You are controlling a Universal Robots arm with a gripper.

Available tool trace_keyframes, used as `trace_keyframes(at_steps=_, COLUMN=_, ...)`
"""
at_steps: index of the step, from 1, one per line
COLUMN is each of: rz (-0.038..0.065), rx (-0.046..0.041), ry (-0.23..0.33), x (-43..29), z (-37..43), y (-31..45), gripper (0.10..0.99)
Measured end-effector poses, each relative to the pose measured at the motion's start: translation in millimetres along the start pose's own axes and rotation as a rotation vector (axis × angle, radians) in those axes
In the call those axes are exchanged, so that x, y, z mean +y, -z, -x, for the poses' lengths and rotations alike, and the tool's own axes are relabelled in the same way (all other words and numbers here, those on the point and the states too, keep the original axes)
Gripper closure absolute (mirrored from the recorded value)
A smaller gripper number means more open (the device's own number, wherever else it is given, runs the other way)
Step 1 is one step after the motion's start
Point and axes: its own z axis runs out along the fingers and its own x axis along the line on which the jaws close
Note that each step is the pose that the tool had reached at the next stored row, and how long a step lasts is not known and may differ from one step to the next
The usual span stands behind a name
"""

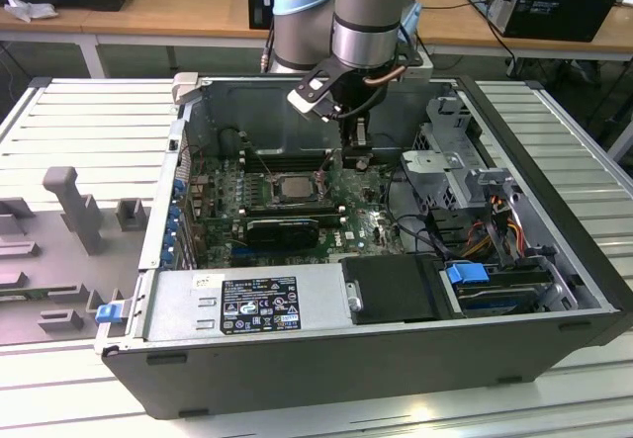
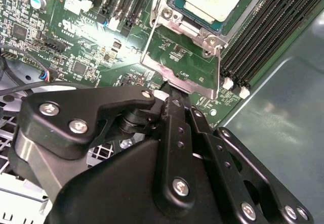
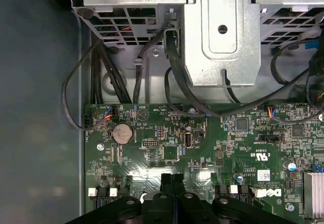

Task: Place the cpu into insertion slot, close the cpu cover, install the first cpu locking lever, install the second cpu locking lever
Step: 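Close the cpu cover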

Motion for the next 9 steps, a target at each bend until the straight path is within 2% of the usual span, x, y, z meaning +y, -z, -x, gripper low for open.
trace_keyframes(at_steps=9, rz=0.0, rx=0.0, ry=0.0, x=-4.7, z=0.1, y=0.2, gripper=0.98)
